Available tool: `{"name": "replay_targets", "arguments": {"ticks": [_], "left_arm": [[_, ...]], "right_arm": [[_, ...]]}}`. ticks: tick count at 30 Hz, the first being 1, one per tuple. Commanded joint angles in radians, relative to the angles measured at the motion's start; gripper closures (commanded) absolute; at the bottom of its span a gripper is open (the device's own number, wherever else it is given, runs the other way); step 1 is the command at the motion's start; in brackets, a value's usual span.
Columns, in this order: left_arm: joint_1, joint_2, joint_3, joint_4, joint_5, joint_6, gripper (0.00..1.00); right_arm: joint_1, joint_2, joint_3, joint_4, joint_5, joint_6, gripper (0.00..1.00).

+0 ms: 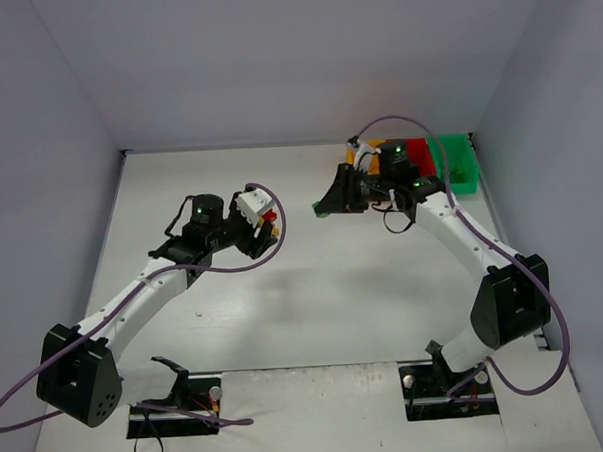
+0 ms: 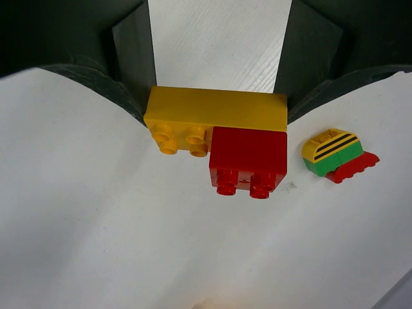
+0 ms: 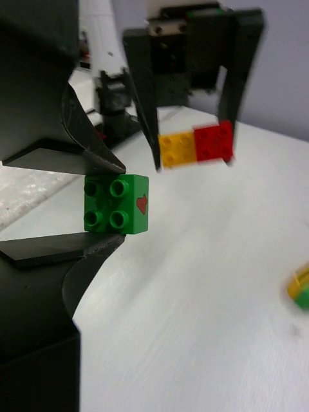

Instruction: Sort the legos into containers by color

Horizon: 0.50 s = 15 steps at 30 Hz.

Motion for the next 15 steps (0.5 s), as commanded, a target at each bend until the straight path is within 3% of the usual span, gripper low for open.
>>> {"name": "replay_targets", "arguments": {"ticks": [1,7,11,15], "left_arm": [[0.004,-0.041,0.038,0.049,0.021,-0.019,1.0],[0.002,-0.107,0.04,0.005,0.064,-0.048,1.0],[-0.002,-0.166,0.032,-0.064,0.072,-0.041,1.0],[-0.004,-0.219,0.014,-0.101,0.069,-0.044,1.0]], "right_arm": [[-0.167,-0.07,0.083,-0.024,0.184,-0.048,1.0],[-0.405,0.042,0.194,-0.019,0.739,-0.013,1.0],[-0.476,0.204,0.298,0.008,0.933,-0.038,0.99],[-0.55,0.358,0.436,0.008,0.964,-0.044,0.93]]}}
